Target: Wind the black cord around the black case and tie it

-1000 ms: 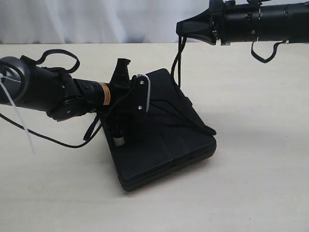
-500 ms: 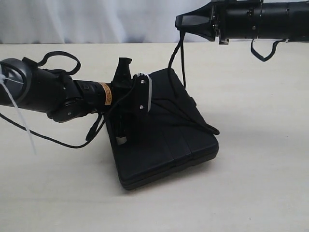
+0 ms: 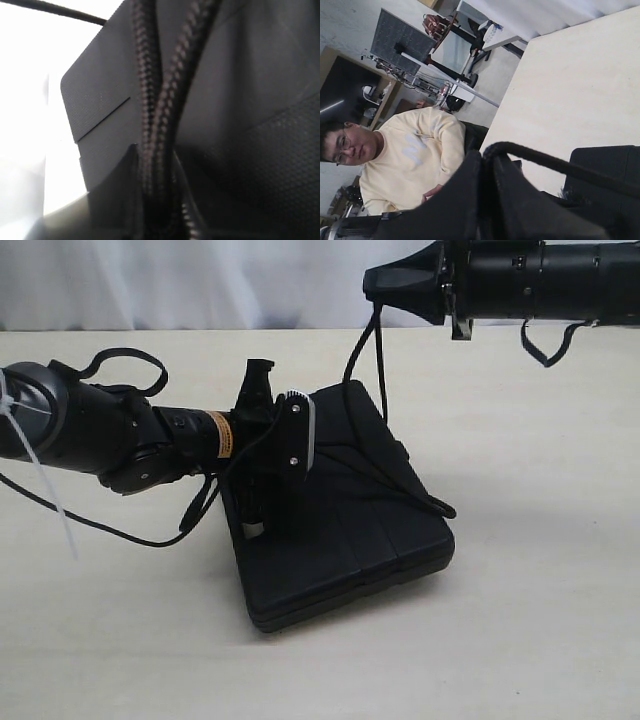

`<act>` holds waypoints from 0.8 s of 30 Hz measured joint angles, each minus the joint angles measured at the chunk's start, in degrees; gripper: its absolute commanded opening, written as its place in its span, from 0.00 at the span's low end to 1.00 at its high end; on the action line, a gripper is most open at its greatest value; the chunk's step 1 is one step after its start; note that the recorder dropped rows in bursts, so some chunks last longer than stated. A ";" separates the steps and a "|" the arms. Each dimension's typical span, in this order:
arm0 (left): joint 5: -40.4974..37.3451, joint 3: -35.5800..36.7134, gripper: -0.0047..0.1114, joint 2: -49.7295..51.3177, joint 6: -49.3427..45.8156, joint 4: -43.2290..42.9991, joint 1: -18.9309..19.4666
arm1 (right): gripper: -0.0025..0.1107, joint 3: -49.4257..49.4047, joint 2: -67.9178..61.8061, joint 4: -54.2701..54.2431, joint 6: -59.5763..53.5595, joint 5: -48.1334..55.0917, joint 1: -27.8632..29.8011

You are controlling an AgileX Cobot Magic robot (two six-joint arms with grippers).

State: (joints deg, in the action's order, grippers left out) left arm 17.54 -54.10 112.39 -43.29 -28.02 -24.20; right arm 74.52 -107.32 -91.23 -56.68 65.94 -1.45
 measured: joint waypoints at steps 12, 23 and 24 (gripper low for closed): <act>1.39 0.00 0.04 0.23 6.68 0.07 0.00 | 0.06 -1.99 0.00 0.72 -4.21 0.39 -2.09; 1.95 0.34 0.04 0.45 13.86 0.07 0.00 | 0.06 -4.52 0.31 3.71 -7.63 0.46 -2.48; 2.03 0.34 0.04 0.45 14.55 0.07 0.00 | 0.06 -4.52 0.36 4.64 -7.63 0.72 -2.48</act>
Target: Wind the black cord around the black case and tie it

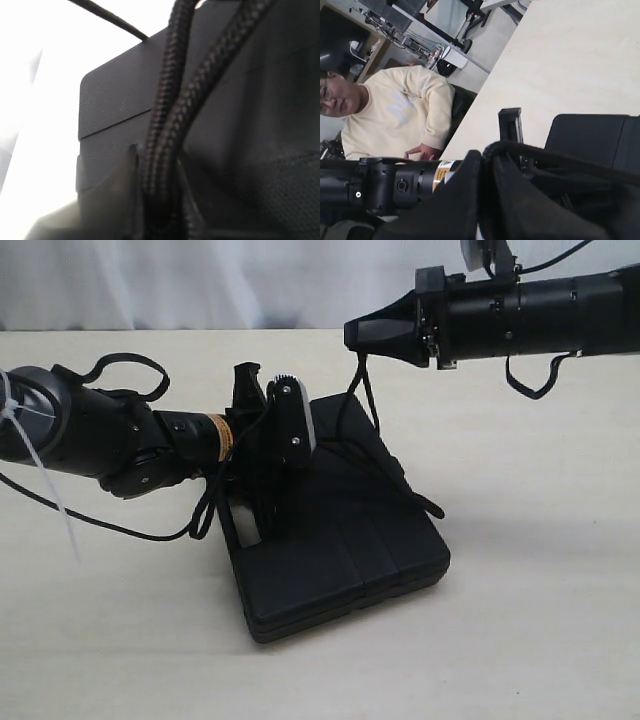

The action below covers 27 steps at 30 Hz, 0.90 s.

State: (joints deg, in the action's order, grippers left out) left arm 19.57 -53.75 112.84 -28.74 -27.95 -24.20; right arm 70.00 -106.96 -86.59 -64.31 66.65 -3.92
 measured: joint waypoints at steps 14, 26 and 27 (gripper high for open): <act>0.28 0.00 0.04 0.11 1.50 4.03 0.00 | 0.06 0.00 0.26 25.31 5.55 -6.76 -0.19; 6.85 0.00 0.04 0.19 8.94 4.39 0.00 | 0.36 0.00 0.92 23.02 6.06 -9.89 -0.19; 7.65 0.00 0.04 0.19 10.03 4.39 0.00 | 0.42 0.00 0.92 23.53 6.52 -10.46 -0.19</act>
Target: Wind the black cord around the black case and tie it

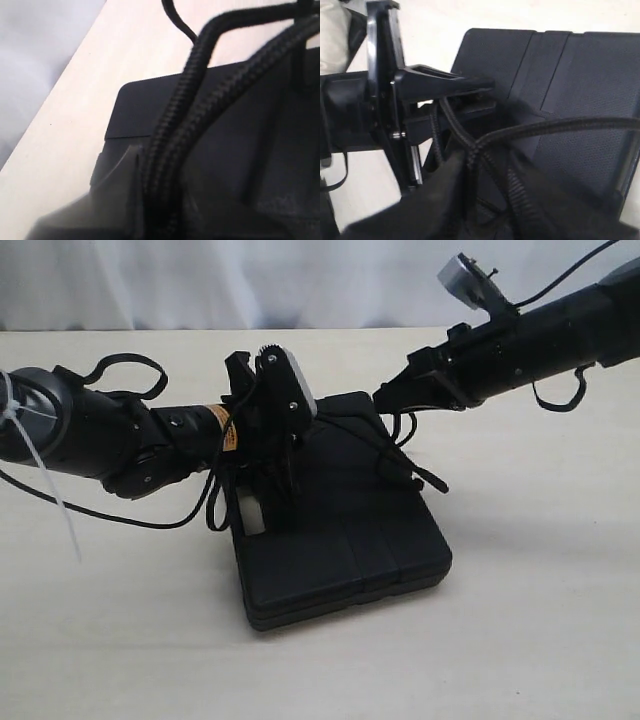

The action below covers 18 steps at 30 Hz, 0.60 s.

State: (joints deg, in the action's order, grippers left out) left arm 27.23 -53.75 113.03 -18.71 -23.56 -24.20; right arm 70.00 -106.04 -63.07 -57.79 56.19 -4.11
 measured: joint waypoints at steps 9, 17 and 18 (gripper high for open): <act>0.86 0.00 0.04 0.00 1.60 0.13 0.00 | 0.62 2.21 1.87 8.00 3.95 -0.51 0.00; 0.86 0.00 0.04 0.00 1.85 0.13 0.00 | 0.59 4.36 8.27 21.50 12.16 -0.64 0.00; 0.86 0.00 0.04 0.00 1.85 0.29 0.00 | 0.55 4.36 9.46 23.31 13.12 -0.64 0.00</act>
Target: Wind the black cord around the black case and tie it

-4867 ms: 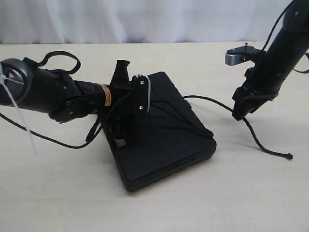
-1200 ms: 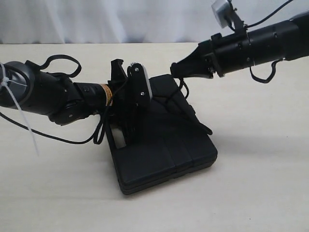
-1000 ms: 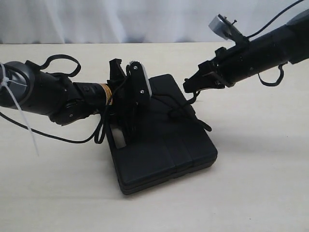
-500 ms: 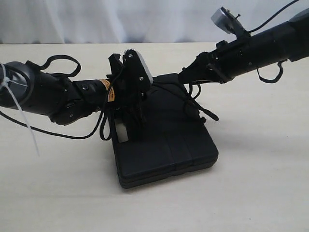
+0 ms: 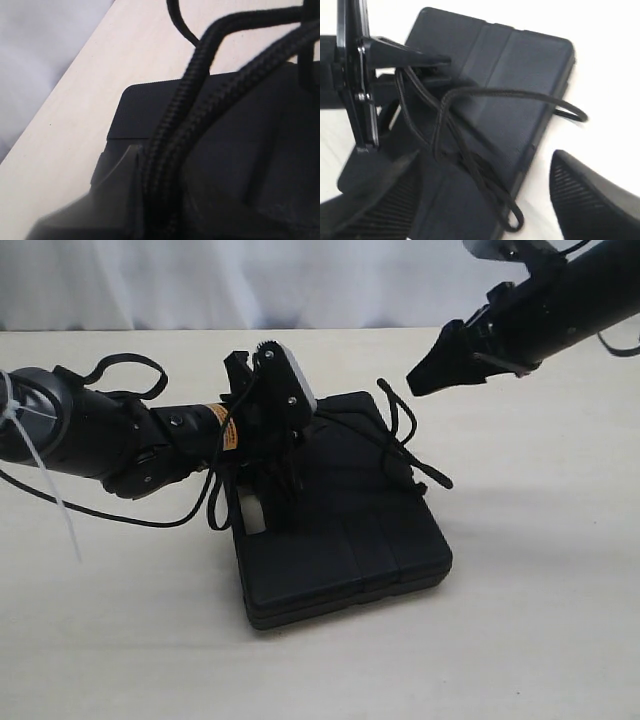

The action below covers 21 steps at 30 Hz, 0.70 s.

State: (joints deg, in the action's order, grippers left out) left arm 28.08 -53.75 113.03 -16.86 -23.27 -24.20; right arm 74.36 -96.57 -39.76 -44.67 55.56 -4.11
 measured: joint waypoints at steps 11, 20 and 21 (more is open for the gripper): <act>-3.79 -1.65 0.04 0.00 4.04 6.90 0.00 | 0.42 -17.71 19.08 14.87 6.61 -14.74 -14.16; -7.00 -2.64 0.04 0.00 8.10 7.11 0.00 | 0.42 -45.12 20.71 13.50 11.26 -63.42 -28.69; -7.00 -2.64 0.04 0.00 8.56 7.11 0.00 | 0.42 -47.38 19.68 13.26 11.82 -68.09 -29.56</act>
State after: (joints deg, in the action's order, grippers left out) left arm 21.09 -56.40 113.03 -8.29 -16.15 -24.20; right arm 26.98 -76.89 -26.50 -32.84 -12.53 -33.68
